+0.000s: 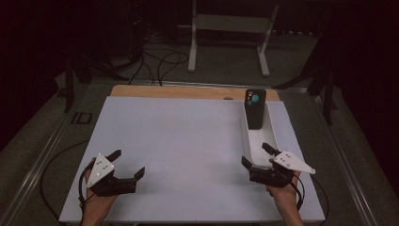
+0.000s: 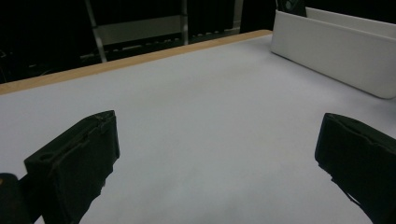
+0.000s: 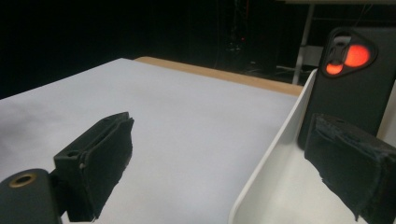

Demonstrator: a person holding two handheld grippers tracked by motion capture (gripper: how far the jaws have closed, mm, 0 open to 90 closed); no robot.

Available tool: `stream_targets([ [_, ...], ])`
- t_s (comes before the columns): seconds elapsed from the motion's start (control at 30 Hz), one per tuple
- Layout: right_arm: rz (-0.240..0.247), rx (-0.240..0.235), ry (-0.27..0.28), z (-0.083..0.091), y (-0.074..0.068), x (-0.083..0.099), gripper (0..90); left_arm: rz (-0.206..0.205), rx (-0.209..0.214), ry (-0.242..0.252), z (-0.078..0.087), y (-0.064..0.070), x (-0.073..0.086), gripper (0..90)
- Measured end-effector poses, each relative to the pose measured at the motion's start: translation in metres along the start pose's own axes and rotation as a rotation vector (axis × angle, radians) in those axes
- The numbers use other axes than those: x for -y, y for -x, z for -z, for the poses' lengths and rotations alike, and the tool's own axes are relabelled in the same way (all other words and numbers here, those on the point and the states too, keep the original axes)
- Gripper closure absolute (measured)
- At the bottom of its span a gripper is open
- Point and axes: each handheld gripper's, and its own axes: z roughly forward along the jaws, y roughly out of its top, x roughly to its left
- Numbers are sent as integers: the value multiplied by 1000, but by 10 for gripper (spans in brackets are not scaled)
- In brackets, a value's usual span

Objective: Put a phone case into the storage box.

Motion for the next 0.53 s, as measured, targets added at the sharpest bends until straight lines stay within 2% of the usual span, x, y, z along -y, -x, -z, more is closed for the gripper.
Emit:
stream_targets([
  [0.27, -4, -12, 29, 6, -1, 10, 81, 1, 4, 11, 0, -1, 2, 4],
  [0.37, -13, -11, 21, 7, 0, 14, 80, -3, 2, 5, 0, -1, 3, 4],
  [0.53, 12, 0, 6, 6, -3, 16, 80, -10, -5, 0, -1, 0, 3, 4],
])
